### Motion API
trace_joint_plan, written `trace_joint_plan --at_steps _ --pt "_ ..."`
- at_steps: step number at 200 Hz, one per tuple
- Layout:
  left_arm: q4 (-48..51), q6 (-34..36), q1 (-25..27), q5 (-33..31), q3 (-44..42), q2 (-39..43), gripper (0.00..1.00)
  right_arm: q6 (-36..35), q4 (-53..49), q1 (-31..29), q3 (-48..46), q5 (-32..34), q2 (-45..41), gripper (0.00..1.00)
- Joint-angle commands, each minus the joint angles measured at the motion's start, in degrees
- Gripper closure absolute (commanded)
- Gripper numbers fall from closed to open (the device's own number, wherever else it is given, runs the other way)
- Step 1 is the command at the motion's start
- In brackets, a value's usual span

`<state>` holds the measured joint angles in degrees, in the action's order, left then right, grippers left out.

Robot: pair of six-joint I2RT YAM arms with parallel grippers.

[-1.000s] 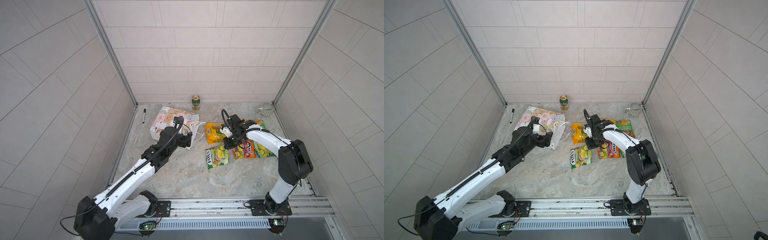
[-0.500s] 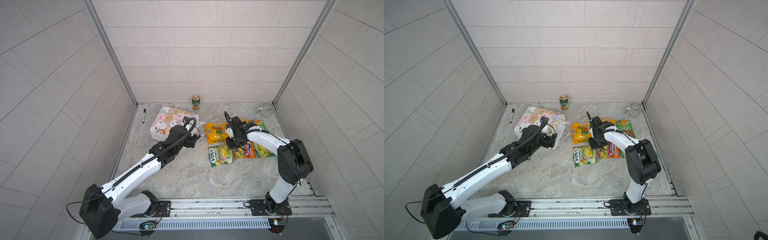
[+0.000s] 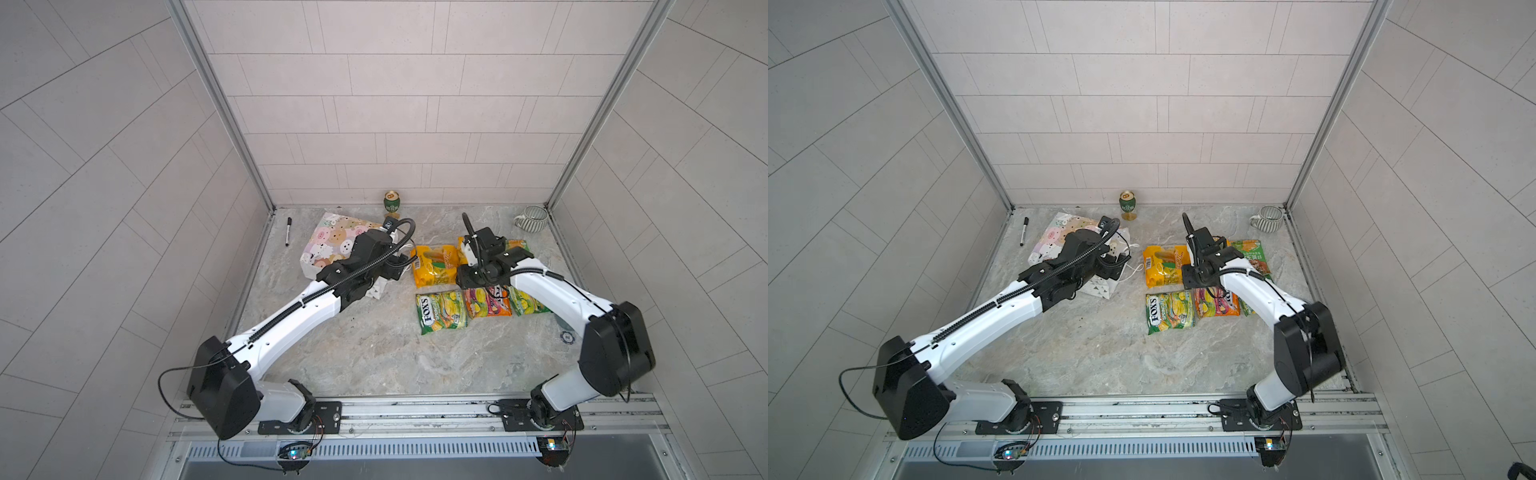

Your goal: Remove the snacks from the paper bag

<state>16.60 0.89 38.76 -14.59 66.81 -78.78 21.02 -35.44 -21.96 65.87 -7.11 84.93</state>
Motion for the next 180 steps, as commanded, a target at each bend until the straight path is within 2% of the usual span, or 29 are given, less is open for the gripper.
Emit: trace_joint_plan --at_steps 1,35,57,74,95,114,148,180 --pt "4.1 3.4 1.0 0.3 4.7 -3.9 0.01 2.9 6.2 0.3 -3.7 3.8 -7.7 0.45" --pt "7.1 5.3 2.5 -5.7 9.3 -10.2 0.01 3.0 19.7 0.3 -15.1 5.6 -20.2 0.38" --pt "5.9 6.8 4.6 -13.3 9.7 -13.9 0.01 3.3 26.6 0.3 -22.2 4.5 -26.1 0.39" --pt "2.9 8.3 6.1 -20.7 9.1 -16.2 0.01 2.9 29.3 0.4 -25.7 4.3 -28.3 0.38" --pt "-5.0 13.1 6.8 -27.2 6.9 -19.2 0.02 3.8 34.8 0.3 -30.0 2.5 -29.9 0.38" --pt "-7.3 17.5 6.7 -33.4 8.3 -22.9 0.05 5.0 41.1 0.3 -34.7 0.4 -30.5 0.39" --pt "-10.7 24.3 5.8 -37.5 9.9 -28.5 0.06 5.8 46.4 0.3 -38.5 -0.6 -31.1 0.39" --pt "-10.5 25.4 3.8 -37.6 10.7 -32.2 0.12 5.6 48.4 0.4 -40.8 0.2 -32.6 0.39"
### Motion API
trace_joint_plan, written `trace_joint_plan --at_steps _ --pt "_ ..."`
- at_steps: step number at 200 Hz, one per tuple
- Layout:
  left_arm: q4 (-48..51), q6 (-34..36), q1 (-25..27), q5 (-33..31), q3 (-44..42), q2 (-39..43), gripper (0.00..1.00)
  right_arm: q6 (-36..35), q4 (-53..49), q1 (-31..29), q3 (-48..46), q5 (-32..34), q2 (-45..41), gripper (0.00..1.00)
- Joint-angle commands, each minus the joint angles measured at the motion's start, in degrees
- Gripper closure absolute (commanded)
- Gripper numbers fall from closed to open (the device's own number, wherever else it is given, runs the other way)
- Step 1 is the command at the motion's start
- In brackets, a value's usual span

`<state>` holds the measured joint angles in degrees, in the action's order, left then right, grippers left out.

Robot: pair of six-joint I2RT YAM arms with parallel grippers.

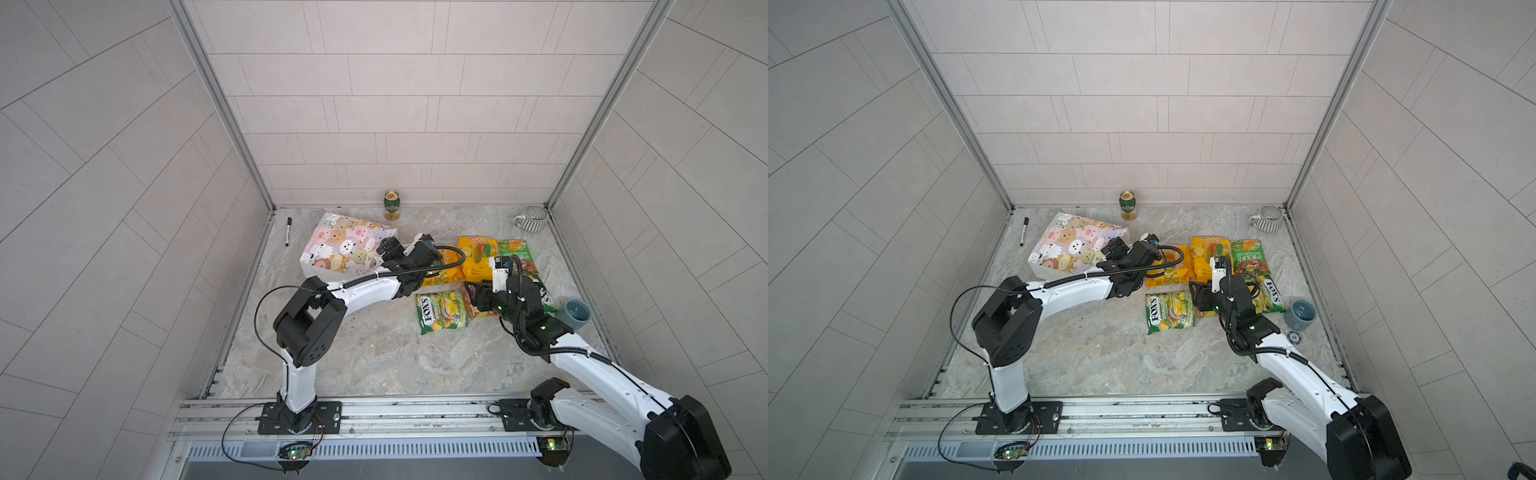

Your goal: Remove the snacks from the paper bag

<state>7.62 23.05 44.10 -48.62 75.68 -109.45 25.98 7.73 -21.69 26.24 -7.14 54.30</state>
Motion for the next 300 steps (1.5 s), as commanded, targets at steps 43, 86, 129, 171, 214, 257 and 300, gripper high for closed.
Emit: trace_joint_plan --at_steps 43,86,129,171,214,257,300 --pt "-5.6 7.1 -3.4 -5.1 1.3 -3.6 0.62 0.6 6.6 0.2 -2.2 0.2 -2.4 0.39" --pt "-3.6 6.5 -5.1 -4.4 2.3 -3.5 0.90 0.9 7.8 0.3 -2.9 -0.6 -1.9 0.39" --pt "6.5 -1.5 -5.5 0.6 6.4 1.2 1.00 0.7 10.0 0.3 -3.7 -1.6 -1.3 0.39" --pt "19.2 -7.4 -6.0 5.7 14.4 8.3 1.00 0.6 11.7 0.3 -4.6 -1.4 -1.6 0.39" --pt "31.2 -17.5 -10.9 21.4 23.8 16.4 1.00 0.5 12.2 0.3 -5.0 -0.9 -0.9 0.39" --pt "32.7 -27.5 -19.2 36.6 23.2 21.8 1.00 0.9 13.3 0.3 -5.1 -1.0 0.5 0.39" --pt "30.8 -36.1 -24.7 51.6 18.5 20.9 1.00 0.9 13.3 0.3 -5.0 -1.0 1.3 0.39"
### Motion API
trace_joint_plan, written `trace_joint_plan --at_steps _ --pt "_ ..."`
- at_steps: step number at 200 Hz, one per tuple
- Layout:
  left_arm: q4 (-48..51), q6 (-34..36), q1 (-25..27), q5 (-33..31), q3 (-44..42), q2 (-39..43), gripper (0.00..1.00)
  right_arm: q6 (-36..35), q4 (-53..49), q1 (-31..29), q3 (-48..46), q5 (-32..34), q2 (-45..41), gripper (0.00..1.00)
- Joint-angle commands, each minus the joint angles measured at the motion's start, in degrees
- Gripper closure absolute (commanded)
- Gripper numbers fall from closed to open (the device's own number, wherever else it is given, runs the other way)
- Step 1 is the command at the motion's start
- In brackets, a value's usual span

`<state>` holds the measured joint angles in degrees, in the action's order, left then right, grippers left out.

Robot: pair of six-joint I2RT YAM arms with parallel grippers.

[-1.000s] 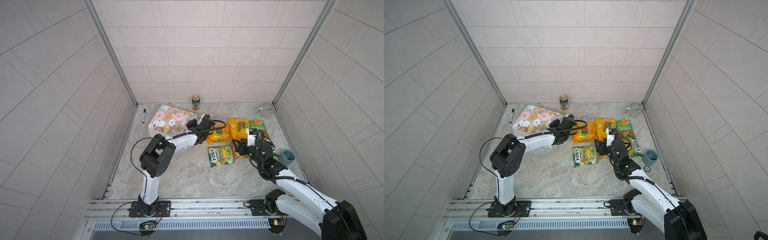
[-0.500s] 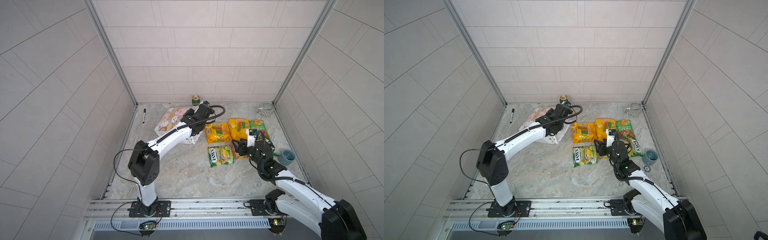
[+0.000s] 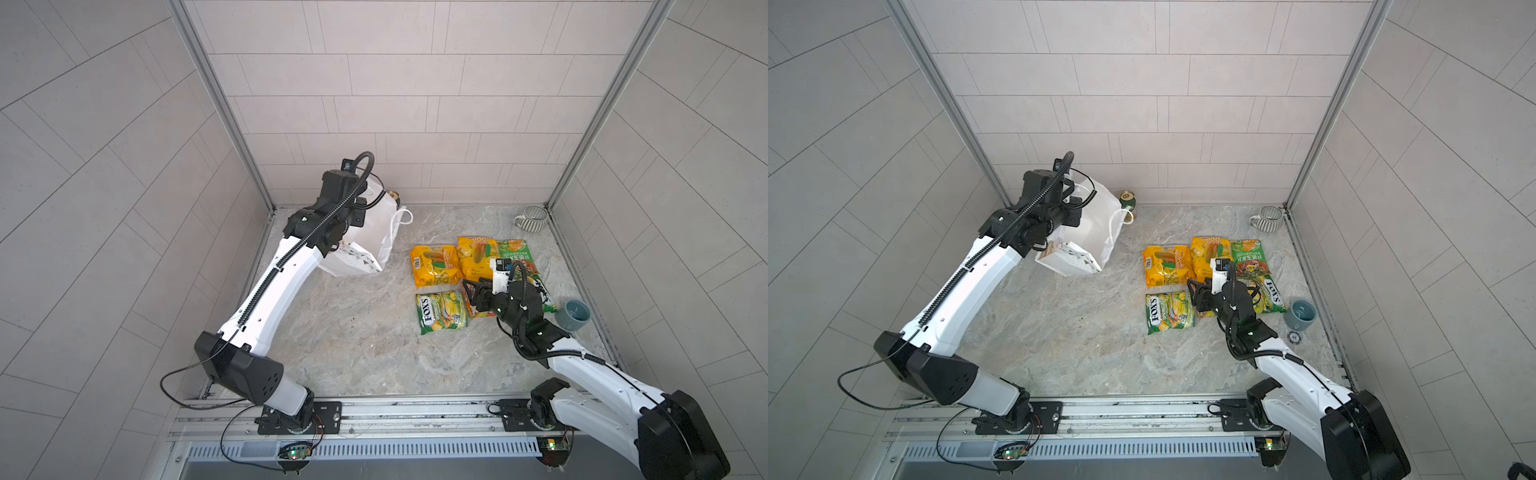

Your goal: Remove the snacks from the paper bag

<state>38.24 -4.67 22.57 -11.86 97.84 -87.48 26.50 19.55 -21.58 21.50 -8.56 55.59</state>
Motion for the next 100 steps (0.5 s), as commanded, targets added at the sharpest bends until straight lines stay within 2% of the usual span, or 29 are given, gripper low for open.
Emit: trace_joint_plan --at_steps 1,35,61,88,100 --pt "-0.1 -8.9 -3.2 15.2 -3.8 -1.0 1.00 0.4 1.5 0.2 -0.2 0.4 0.0 0.39" --pt "0.0 -10.8 -3.8 19.4 -3.5 -1.9 1.00 0.1 1.9 0.2 -0.4 1.2 0.8 0.39" --pt "-3.9 -14.7 -4.4 26.4 -5.7 -0.8 1.00 0.4 2.3 0.2 -0.2 0.9 1.9 0.39" --pt "-7.1 -16.8 -5.0 26.5 -8.9 -0.2 1.00 0.7 2.6 0.3 -0.1 0.5 2.5 0.40" --pt "-9.7 -18.9 -6.7 29.3 -11.4 -0.3 1.00 0.7 2.5 0.2 -0.1 0.5 2.5 0.39"
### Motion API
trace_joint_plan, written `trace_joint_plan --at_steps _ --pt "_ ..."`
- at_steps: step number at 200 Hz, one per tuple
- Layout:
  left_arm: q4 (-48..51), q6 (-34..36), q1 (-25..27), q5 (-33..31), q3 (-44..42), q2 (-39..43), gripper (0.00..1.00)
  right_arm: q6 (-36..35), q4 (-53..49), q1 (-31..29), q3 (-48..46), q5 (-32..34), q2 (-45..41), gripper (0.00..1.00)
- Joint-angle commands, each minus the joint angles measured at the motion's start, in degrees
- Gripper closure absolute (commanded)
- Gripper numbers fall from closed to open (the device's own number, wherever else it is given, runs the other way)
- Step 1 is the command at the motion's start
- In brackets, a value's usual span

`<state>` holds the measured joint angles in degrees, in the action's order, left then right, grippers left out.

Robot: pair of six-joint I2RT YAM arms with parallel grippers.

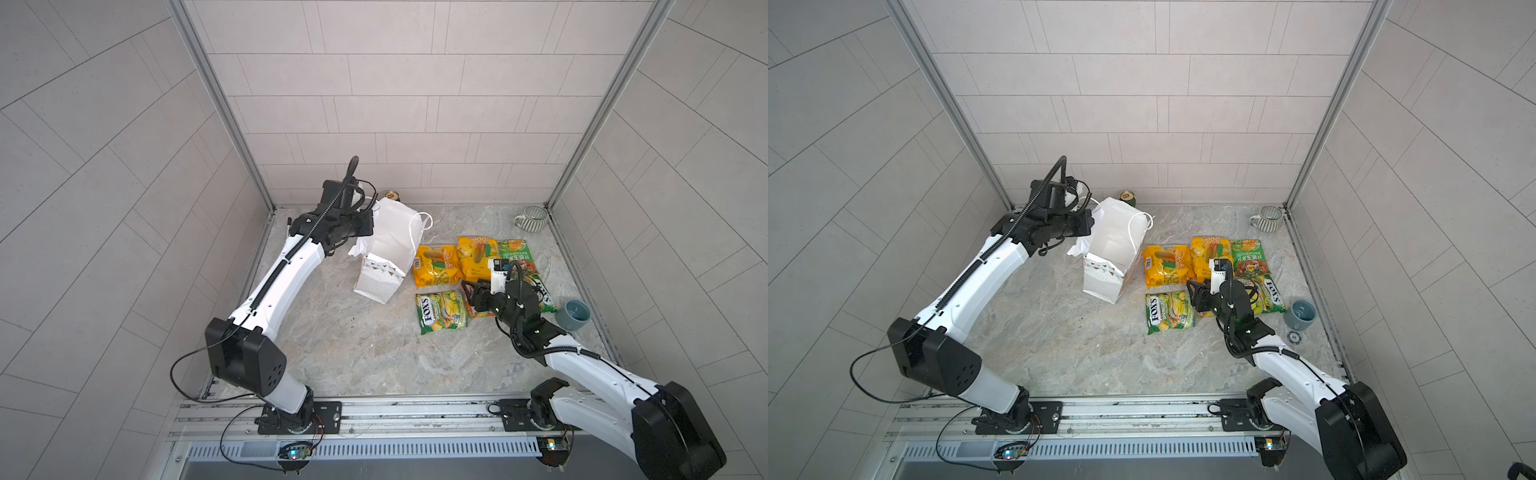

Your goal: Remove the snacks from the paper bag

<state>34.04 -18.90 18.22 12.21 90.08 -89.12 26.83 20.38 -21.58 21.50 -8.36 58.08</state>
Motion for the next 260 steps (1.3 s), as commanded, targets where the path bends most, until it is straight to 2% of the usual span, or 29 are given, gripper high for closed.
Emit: trace_joint_plan --at_steps 1,16,39,50,92,122,134,151,215,237,260 --pt "-5.8 -4.9 -2.5 5.5 -3.9 1.4 1.00 0.3 1.7 0.2 -0.1 0.3 0.0 0.39" --pt "-9.0 -6.4 -4.0 6.7 -7.2 1.3 1.00 0.3 1.7 0.2 -0.1 0.3 -0.1 0.40" --pt "-8.2 -3.5 -4.1 4.7 -7.6 0.8 0.97 0.4 1.8 0.2 -0.1 0.1 0.1 0.40" --pt "-7.9 -2.4 -4.2 3.4 -7.8 0.8 0.83 0.4 1.8 0.2 -0.1 0.1 0.2 0.40" --pt "-5.7 1.1 -4.2 -2.3 -7.6 2.4 0.51 0.3 2.4 0.2 -0.1 -0.3 1.1 0.40" --pt "-4.9 3.1 -4.1 -6.0 -6.8 4.0 0.21 0.5 3.3 0.2 -0.1 -1.0 2.1 0.40" --pt "-3.9 4.7 -4.2 -7.8 -5.7 4.8 0.17 0.0 3.4 0.2 0.0 -1.2 2.3 0.40" --pt "-4.0 6.2 -4.1 -9.9 -4.8 6.5 0.04 -0.5 3.3 0.2 0.2 -0.9 2.4 0.40" --pt "-9.8 8.4 -4.1 -12.3 -6.1 15.4 0.01 -2.1 4.1 0.1 0.8 -0.1 1.9 0.40" --pt "-22.8 9.4 -4.2 -13.7 -17.0 22.2 0.01 -3.3 5.3 0.1 2.3 0.2 0.2 0.40" --pt "-38.0 10.2 -4.2 -20.9 -31.2 29.5 0.01 -4.0 3.8 0.1 5.9 5.4 -1.3 0.39"
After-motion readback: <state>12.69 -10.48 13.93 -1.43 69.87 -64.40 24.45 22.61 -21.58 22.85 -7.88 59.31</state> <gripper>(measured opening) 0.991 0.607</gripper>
